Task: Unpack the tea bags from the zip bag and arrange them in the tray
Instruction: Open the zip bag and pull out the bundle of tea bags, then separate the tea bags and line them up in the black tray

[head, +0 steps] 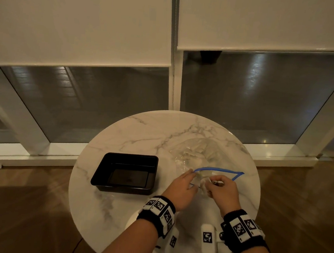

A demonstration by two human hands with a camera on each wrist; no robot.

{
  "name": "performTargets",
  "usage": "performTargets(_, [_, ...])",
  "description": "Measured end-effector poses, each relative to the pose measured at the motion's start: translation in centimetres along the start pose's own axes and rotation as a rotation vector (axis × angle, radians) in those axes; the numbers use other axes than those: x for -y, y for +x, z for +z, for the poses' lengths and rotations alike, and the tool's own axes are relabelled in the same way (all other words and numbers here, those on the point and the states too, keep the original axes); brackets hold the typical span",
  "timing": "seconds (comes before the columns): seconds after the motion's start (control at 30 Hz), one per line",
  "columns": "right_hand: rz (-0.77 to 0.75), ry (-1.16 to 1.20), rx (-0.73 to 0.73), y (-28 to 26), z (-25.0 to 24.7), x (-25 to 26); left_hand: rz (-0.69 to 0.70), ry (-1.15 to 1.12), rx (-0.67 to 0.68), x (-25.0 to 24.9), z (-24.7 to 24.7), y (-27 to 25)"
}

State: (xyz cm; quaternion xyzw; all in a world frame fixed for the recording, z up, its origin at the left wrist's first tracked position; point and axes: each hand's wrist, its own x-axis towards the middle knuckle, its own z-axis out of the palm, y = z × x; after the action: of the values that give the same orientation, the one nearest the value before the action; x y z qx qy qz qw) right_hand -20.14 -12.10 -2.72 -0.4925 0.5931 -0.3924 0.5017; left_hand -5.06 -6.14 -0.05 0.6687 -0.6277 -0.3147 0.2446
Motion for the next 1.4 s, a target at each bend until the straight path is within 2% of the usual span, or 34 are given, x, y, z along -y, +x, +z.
performTargets(0.07, [0.042, 0.123, 0.039, -0.8, -0.6, 0.3, 0.020, -0.027, 0.000, -0.2, -0.2, -0.3])
performTargets(0.1, [0.063, 0.172, 0.076, -1.3, -0.9, 0.6, 0.033, -0.039, -0.040, -0.2, -0.4, -0.6])
performTargets(0.2, [0.118, 0.232, 0.197, -2.8, -1.4, 0.6, -0.009, -0.027, -0.295, 0.7, -1.9, -2.1])
performTargets(0.27, [0.147, 0.194, 0.308, -3.7, -1.2, 0.3, -0.100, 0.112, -0.424, 2.4, -3.8, -3.4])
performTargets(0.33, [0.174, 0.158, 0.393, -4.5, -0.7, -0.1, -0.224, 0.382, -0.372, 4.7, -5.7, -4.5])
performTargets(0.4, [0.187, 0.132, 0.429, -5.0, 0.2, -0.6, -0.314, 0.577, -0.218, 6.4, -7.0, -5.2])
performTargets(0.5, [0.193, 0.131, 0.448, -5.7, 2.1, -0.7, -0.323, 0.579, -0.089, 7.7, -7.1, -5.8])
performTargets(0.8, [0.156, 0.110, 0.536, -6.9, 4.6, -0.5, -0.200, 0.555, -0.124, 7.4, -3.6, -7.6])
performTargets(0.93, [0.138, 0.064, 0.562, -7.0, 4.4, -1.2, -0.178, 0.493, -0.164, 7.2, -2.7, -8.3])
performTargets(1.1, [0.125, 0.016, 0.517, -7.1, 3.9, -1.1, -0.129, 0.360, -0.267, 6.5, -3.3, -8.6])
performTargets(1.23, [0.064, 0.038, 0.537, -6.9, 3.7, -0.2, -0.122, -0.035, -0.365, 5.4, -3.9, -8.5])
performTargets(1.3, [-0.001, 0.026, 0.560, -7.0, 3.7, 0.7, -0.152, -0.227, -0.311, 5.1, -4.1, -8.4])
performTargets(1.4, [-0.072, 0.050, 0.565, -7.1, 4.2, 1.8, -0.114, -0.341, -0.229, 5.0, -4.4, -8.3])
